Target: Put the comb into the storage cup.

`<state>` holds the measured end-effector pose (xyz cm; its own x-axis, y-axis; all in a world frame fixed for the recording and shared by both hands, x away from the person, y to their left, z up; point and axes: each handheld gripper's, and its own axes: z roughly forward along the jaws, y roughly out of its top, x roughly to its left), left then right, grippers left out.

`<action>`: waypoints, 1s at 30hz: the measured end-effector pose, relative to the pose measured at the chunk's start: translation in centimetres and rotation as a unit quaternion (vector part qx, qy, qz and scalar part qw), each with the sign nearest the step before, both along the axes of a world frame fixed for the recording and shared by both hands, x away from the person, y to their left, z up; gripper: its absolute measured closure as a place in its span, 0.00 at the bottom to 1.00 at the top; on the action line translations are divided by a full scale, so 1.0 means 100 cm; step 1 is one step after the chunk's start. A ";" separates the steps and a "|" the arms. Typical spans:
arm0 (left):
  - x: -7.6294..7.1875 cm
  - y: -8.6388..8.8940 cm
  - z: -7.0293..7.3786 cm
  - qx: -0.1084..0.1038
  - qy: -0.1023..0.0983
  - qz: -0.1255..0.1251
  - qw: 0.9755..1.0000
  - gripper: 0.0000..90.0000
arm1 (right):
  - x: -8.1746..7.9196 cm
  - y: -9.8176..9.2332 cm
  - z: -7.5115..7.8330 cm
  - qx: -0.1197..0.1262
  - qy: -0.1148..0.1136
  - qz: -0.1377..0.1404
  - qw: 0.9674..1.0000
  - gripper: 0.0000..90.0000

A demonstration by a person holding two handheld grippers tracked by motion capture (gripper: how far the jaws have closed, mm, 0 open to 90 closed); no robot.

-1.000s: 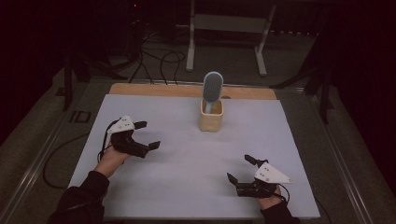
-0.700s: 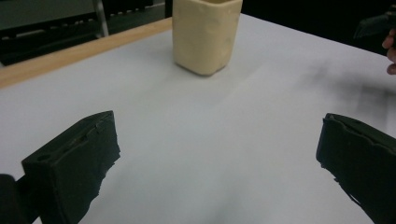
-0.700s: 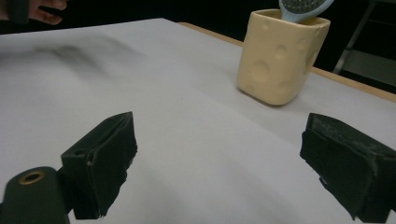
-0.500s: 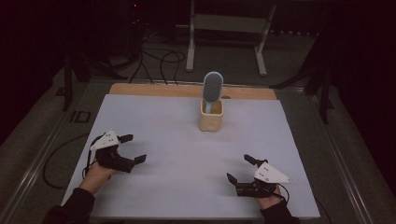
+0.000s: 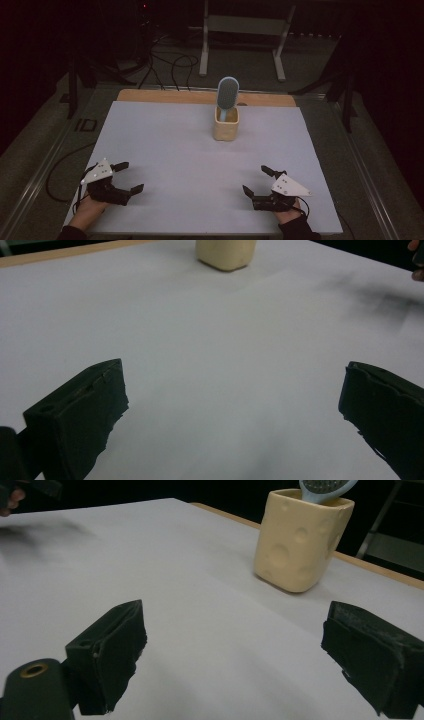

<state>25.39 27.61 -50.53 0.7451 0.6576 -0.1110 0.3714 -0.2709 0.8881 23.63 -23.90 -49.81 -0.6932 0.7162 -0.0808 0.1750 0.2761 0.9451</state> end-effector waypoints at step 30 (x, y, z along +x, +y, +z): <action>-0.040 0.029 -0.012 0.023 -0.002 0.078 0.997 0.00 | 0.001 0.000 0.000 -0.004 -0.001 0.003 1.000 0.11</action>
<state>21.40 30.55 -51.73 0.6344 0.7695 -0.0740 0.4077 -0.2517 0.8777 23.73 -23.86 -49.84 -0.6975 0.7112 -0.0882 0.1711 0.2848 0.9432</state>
